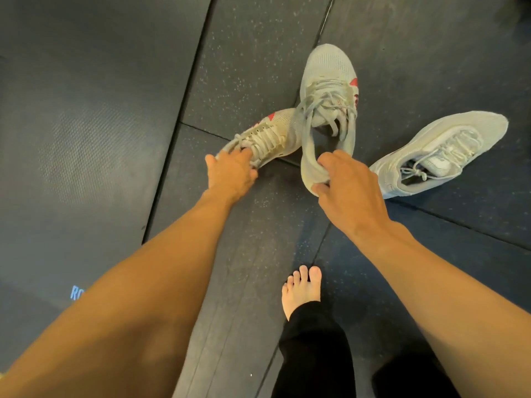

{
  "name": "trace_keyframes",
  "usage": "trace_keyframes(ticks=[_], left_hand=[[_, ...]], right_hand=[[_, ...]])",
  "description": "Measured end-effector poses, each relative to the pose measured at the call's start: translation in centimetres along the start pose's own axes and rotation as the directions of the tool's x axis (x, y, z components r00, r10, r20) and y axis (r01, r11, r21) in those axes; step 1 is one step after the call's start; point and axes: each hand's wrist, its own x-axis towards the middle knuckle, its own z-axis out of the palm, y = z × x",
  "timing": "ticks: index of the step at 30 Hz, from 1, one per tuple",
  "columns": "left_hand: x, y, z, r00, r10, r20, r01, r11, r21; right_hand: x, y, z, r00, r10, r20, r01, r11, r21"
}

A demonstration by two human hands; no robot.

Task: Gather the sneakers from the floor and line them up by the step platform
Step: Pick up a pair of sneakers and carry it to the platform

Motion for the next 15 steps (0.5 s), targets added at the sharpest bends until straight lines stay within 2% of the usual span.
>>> trace_keyframes(ticks=[2, 5, 9, 12, 14, 15], left_hand=[[-1.9, 2.2, 0.6, 0.997, 0.027, -0.078, -0.040, 0.984, -0.172], [-3.8, 5.2, 0.0, 0.987, -0.113, -0.118, 0.052, 0.901, -0.430], [-4.6, 7.4, -2.7, 0.940, -0.330, -0.081, 0.253, 0.839, -0.483], [-4.6, 8.8, -7.1, 0.937, -0.331, 0.114, 0.336, 0.759, -0.557], [-5.4, 9.9, -11.4, 0.932, -0.193, 0.308, 0.346, 0.731, -0.589], [-6.1, 10.5, -13.8, 0.918, -0.108, 0.381, 0.323, 0.761, -0.563]], right_hand=[[-0.6, 0.5, -0.4, 1.000, 0.015, -0.009, -0.015, 1.000, -0.016], [-1.8, 1.1, -1.4, 1.000, 0.027, -0.003, -0.028, 0.999, -0.040], [-3.2, 1.6, -3.2, 0.999, 0.029, 0.023, -0.028, 0.997, -0.066], [-4.0, 1.1, -5.8, 0.998, 0.024, 0.064, -0.017, 0.995, -0.100], [-4.9, 0.3, -8.8, 0.997, 0.024, 0.069, -0.020, 0.998, -0.065], [-5.5, -0.2, -10.5, 0.997, 0.037, 0.073, -0.035, 0.999, -0.040]])
